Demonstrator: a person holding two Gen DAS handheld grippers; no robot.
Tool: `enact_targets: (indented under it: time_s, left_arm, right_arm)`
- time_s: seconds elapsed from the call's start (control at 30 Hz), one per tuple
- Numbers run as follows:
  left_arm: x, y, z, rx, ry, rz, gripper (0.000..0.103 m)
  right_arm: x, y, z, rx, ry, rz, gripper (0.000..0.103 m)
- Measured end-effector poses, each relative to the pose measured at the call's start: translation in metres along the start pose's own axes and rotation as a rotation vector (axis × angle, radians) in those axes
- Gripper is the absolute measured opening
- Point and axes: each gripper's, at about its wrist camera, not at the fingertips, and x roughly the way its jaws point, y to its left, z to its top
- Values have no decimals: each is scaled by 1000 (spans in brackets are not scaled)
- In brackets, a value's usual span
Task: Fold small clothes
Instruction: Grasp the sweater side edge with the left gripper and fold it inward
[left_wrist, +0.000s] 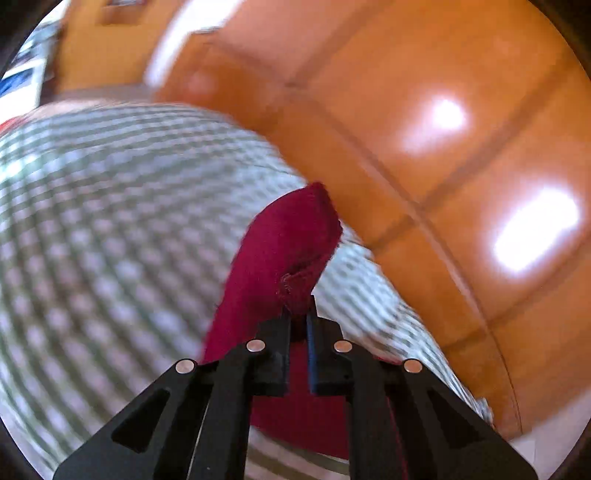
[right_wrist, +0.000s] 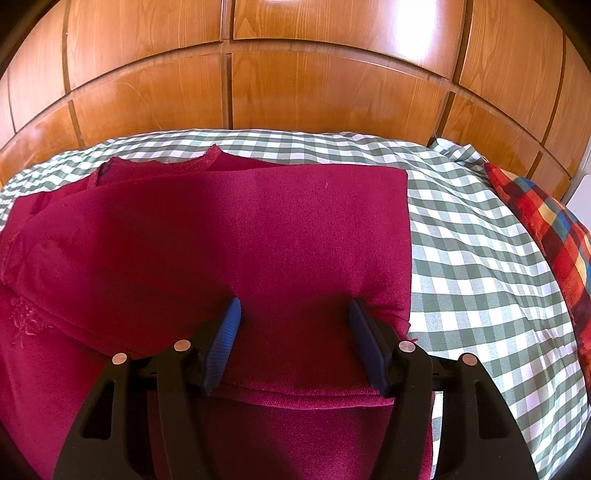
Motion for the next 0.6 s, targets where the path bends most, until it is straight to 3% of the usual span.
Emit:
enact_targets:
  time_s: [0.2,0.27,0.37,0.47,0.6]
  left_arm:
    - [20,-118,-70,267,93,-152,6]
    - [36,-145,-99,314,169,-199,6]
    - [64,-172,-142,386,262,-199,6]
    - [89,-181,-178,448,342,-149,8]
    - [80,-177,-196,459,350,-146,27]
  right_arm:
    - [0,-3,0,14,-1,17,60]
    - [1,-4,0,18,-1,23,60]
    - [0,-5,0,25,0,34,60]
    - [1,-7,2,32,8,48,60]
    - [-10,-3,12,24,29,49,62]
